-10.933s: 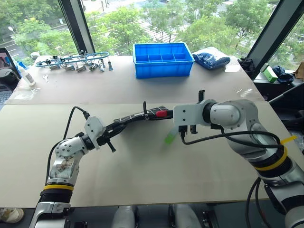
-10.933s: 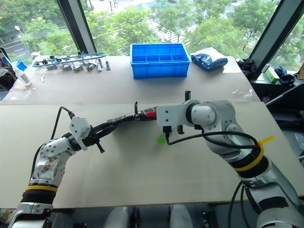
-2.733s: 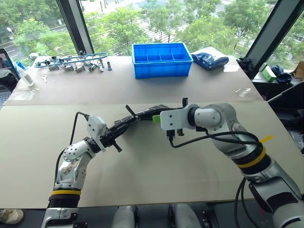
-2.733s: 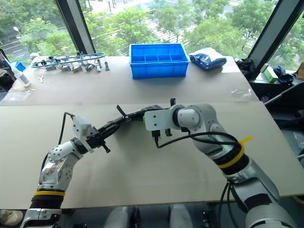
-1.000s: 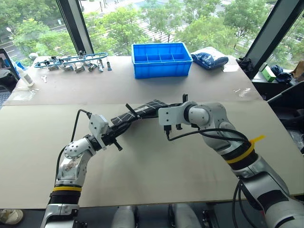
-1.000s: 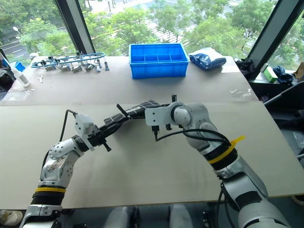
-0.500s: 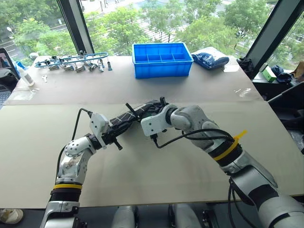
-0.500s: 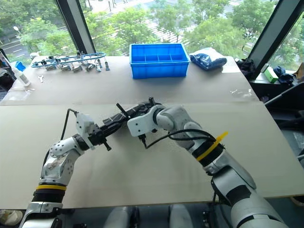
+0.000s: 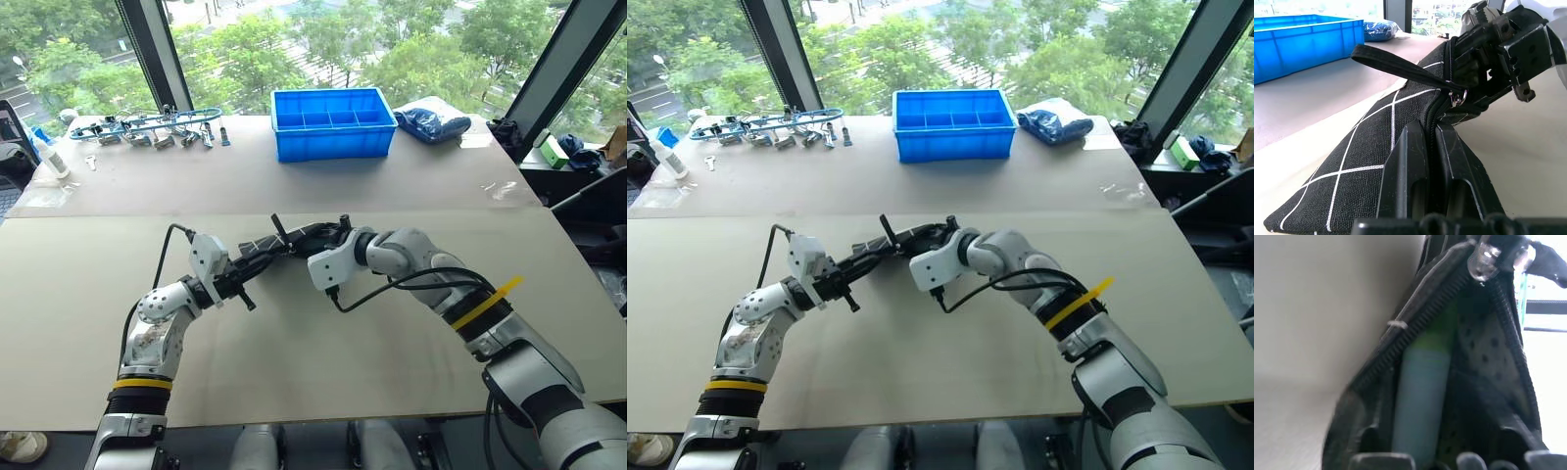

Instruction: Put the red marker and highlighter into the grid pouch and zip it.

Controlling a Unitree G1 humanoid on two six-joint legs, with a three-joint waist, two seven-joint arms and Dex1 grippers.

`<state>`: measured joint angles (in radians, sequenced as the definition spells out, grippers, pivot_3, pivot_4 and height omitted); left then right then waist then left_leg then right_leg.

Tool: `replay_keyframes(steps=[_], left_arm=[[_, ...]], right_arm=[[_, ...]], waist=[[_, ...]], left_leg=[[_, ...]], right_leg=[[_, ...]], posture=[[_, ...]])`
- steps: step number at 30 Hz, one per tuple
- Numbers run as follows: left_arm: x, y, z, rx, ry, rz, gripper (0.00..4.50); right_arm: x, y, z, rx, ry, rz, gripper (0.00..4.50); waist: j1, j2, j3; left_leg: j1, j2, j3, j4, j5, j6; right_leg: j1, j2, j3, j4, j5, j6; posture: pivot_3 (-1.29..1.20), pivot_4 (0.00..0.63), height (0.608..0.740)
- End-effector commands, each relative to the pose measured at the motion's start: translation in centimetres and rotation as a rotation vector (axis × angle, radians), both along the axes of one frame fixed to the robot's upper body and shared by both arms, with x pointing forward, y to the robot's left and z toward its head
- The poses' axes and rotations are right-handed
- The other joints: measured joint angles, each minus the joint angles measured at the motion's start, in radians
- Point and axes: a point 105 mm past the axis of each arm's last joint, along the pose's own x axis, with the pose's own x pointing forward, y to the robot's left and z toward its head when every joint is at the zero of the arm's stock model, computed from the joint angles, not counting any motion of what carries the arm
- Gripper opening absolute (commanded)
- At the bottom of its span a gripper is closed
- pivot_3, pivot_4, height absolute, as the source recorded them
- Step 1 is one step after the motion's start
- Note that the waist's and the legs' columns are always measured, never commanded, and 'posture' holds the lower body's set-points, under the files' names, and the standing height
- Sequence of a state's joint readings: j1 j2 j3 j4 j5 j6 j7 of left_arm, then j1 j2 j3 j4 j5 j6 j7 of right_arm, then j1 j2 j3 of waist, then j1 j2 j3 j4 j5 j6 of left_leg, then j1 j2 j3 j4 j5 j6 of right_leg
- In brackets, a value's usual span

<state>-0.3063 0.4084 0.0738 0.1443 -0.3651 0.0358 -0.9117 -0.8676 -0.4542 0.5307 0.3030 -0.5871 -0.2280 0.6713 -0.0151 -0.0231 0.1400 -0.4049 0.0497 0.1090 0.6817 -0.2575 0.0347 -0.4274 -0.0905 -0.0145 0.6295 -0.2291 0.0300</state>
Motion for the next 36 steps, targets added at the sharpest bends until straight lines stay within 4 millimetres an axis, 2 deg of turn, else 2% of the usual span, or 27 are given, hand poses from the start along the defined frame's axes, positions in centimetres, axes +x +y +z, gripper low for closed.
replay_keyframes(steps=[1,3,5,6,8,10,11,14,16,19,24,27,36], left_arm=[[0.0,0.0,1.6,-0.018,-0.062,-0.001,0.0],[-0.1,-0.1,1.6,-0.019,-0.062,-0.002,0.0],[-0.1,-0.1,1.5,-0.02,-0.061,-0.004,0.0],[-0.1,-0.2,1.5,-0.021,-0.06,-0.004,0.0],[-0.2,-0.2,1.4,-0.02,-0.057,-0.006,0.0],[-0.2,-0.2,1.4,-0.02,-0.055,-0.007,0.0],[-0.2,-0.2,1.4,-0.02,-0.055,-0.007,0.0],[-0.2,-0.1,1.4,-0.019,-0.055,-0.005,0.0],[-0.2,0.0,1.4,-0.018,-0.055,-0.004,0.0],[-0.3,0.0,1.4,-0.015,-0.052,-0.005,0.0],[-0.2,-0.1,1.5,-0.015,-0.054,-0.008,0.0],[-0.2,-0.1,1.5,-0.014,-0.055,-0.009,0.0],[-0.4,-0.1,1.3,-0.014,-0.05,-0.009,0.0]], right_arm=[[-0.1,-0.6,6.5,0.185,-0.047,0.029,3.07],[-1.0,-0.7,8.1,0.275,0.004,0.063,3.07],[-3.0,-1.0,8.4,0.333,0.124,0.146,3.07],[-3.8,-1.2,8.4,0.34,0.165,0.179,3.07],[-6.1,-2.5,7.3,0.364,0.424,0.216,3.07],[-7.9,-3.6,6.7,0.365,0.577,0.245,3.07],[-8.0,-3.9,6.8,0.429,0.645,0.226,3.07],[-7.5,-3.8,8.1,0.625,0.684,0.203,3.07],[-7.0,-2.9,9.0,0.769,0.718,0.173,3.07],[-6.1,-0.6,8.8,0.888,0.79,0.097,3.07],[-5.7,2.0,6.4,0.851,0.869,-0.012,3.07],[-4.2,2.6,4.5,0.837,0.906,-0.159,3.07],[-2.5,4.8,3.3,0.772,0.888,-0.265,3.07]], waist=[[0.0,0.0,0.0],[0.0,0.0,0.0],[0.002,0.0,0.0],[0.003,0.0,0.0],[0.008,0.0,0.0],[0.014,0.0,0.0],[0.016,0.0,0.0],[0.011,0.0,0.0],[0.004,0.0,0.0],[0.0,0.0,0.0],[0.007,0.0,0.0],[0.009,0.0,0.0],[0.001,0.0,0.0]], left_leg=[[0.0,0.0,0.0,0.0,0.0,0.001],[0.0,0.0,0.0,0.0,-0.002,0.003],[0.0,0.0,0.0,0.0,-0.002,0.003],[0.0,0.0,-0.001,0.0,-0.002,0.003],[0.0,0.0,-0.001,0.0,-0.002,0.003],[0.0,0.0,-0.002,0.0,-0.003,0.005],[0.0,0.0,-0.002,0.0,-0.003,0.006],[0.0,0.0,-0.002,0.001,-0.004,0.007],[0.002,0.0,-0.002,0.001,-0.004,0.007],[0.003,0.001,-0.002,-0.001,-0.003,0.005],[0.001,0.0,-0.002,-0.001,-0.002,0.004],[0.0,-0.001,-0.002,0.0,-0.002,0.004],[0.0,0.0,-0.002,0.0,-0.002,0.004]], right_leg=[[0.0,0.0,0.0,0.0,0.0,0.0],[0.0,0.0,0.0,0.0,0.0,0.0],[0.0,0.0,0.0,0.0,0.0,0.0],[0.0,0.0,0.0,0.0,0.0,0.0],[0.002,0.0,-0.001,0.0,0.0,0.0],[0.004,-0.001,-0.002,0.0,0.001,0.001],[0.004,-0.001,-0.002,0.0,0.001,0.001],[0.003,-0.002,0.0,-0.003,0.001,0.002],[0.003,0.0,0.0,-0.002,0.001,0.001],[0.002,0.001,0.0,0.001,0.0,-0.001],[0.001,-0.001,-0.001,0.002,0.0,-0.001],[0.001,-0.001,-0.001,0.001,0.001,0.0],[0.001,0.0,-0.001,0.001,0.001,0.001]], posture=[[0.0,0.15,0.74],[0.0,0.15,0.74],[0.0,0.15,0.74],[0.0,0.15,0.74],[0.0,0.15,0.74],[0.0,0.15,0.74],[0.0,0.15,0.74],[0.0,0.15,0.74],[0.0,0.15,0.74],[0.0,0.15,0.74],[0.0,0.15,0.74],[0.0,0.15,0.74],[0.0,0.15,0.74]])
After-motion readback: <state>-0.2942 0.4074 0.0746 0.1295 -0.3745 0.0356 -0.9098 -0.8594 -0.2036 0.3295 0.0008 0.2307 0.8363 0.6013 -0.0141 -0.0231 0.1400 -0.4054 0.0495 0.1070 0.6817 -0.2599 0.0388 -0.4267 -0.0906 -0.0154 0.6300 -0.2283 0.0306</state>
